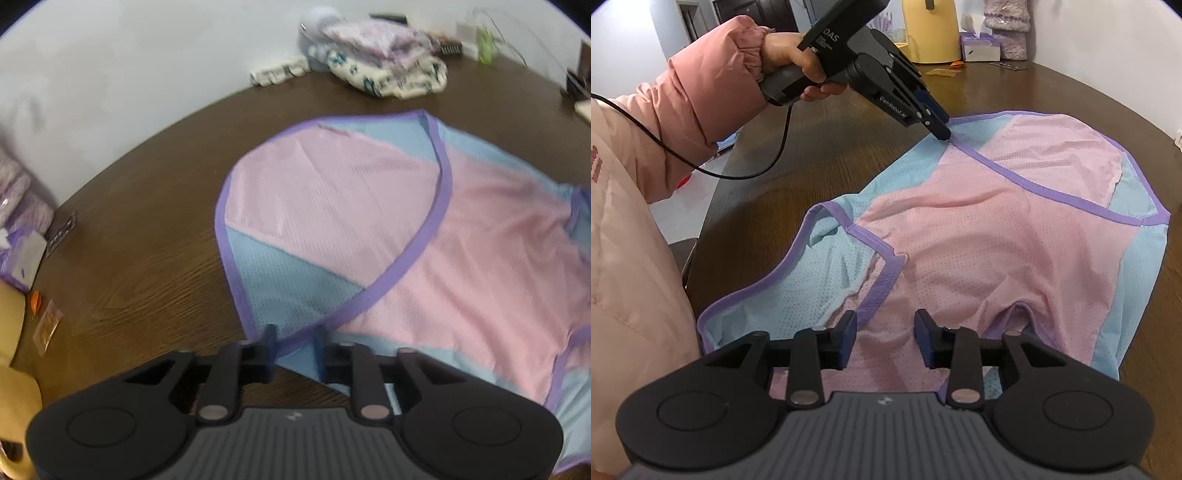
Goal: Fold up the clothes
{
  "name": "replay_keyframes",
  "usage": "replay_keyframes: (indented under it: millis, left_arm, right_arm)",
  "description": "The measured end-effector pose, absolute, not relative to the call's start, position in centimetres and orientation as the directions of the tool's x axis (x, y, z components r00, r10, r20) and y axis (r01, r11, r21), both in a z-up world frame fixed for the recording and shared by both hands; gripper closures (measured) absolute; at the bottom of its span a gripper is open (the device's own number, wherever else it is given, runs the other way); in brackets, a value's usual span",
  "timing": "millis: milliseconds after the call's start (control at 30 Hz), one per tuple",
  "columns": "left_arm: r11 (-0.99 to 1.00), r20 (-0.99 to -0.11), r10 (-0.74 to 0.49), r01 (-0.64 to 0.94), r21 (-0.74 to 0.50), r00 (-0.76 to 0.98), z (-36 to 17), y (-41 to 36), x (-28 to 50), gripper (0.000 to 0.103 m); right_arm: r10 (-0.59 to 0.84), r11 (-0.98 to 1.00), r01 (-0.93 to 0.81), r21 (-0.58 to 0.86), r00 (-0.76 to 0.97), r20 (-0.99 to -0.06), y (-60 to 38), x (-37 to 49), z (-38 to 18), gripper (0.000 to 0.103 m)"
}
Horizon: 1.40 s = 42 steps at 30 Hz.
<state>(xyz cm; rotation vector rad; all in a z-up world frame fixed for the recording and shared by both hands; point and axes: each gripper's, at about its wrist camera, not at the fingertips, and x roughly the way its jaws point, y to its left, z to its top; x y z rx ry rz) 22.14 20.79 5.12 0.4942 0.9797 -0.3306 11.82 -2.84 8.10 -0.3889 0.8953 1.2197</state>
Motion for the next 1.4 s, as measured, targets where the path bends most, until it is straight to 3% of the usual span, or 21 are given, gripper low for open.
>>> replay_keyframes:
  millis: [233, 333, 467, 600, 700, 1033, 1400]
  left_arm:
    - [0.806, -0.829, 0.036, 0.474, 0.354, 0.558, 4.5, 20.4, 22.8, 0.099]
    - [0.827, -0.808, 0.035, 0.436, 0.354, 0.589, 5.1, 20.6, 22.4, 0.091]
    - [0.860, -0.766, -0.085, 0.435, 0.266, 0.637, 7.3, 20.3, 18.5, 0.077]
    - [0.833, -0.742, -0.193, 0.508, 0.222, 0.641, 7.9, 17.6, 12.7, 0.075]
    - [0.822, -0.722, -0.255, 0.538, 0.188, 0.643, 7.9, 15.9, 8.6, 0.068]
    - [0.842, -0.697, -0.322, 0.530, 0.099, 0.641, 5.9, 12.9, 2.7, 0.068]
    - [0.725, -0.689, -0.471, 0.687, 0.054, 0.551, 7.1, 9.2, -3.6, 0.072]
  right_arm:
    - [0.568, 0.354, -0.929, 0.109, 0.121, -0.814, -2.8, 9.1, 8.2, 0.067]
    - [0.558, 0.364, -0.928, 0.086, 0.143, -0.818, -3.0, 7.8, 8.2, 0.067]
    - [0.565, 0.422, -0.903, 0.082, 0.191, -0.803, -4.5, 6.9, 9.1, 0.068]
    - [0.541, 0.522, -0.849, 0.083, 0.255, -0.801, -7.0, 6.1, 9.3, 0.067]
    - [0.529, 0.586, -0.804, 0.100, 0.287, -0.798, -8.8, 5.0, 8.9, 0.066]
    - [0.549, 0.702, -0.697, 0.144, 0.401, -0.733, -12.8, 0.8, 9.1, 0.062]
    - [0.486, 0.809, -0.569, 0.151, 0.501, -0.716, -16.9, -2.5, 8.5, 0.057]
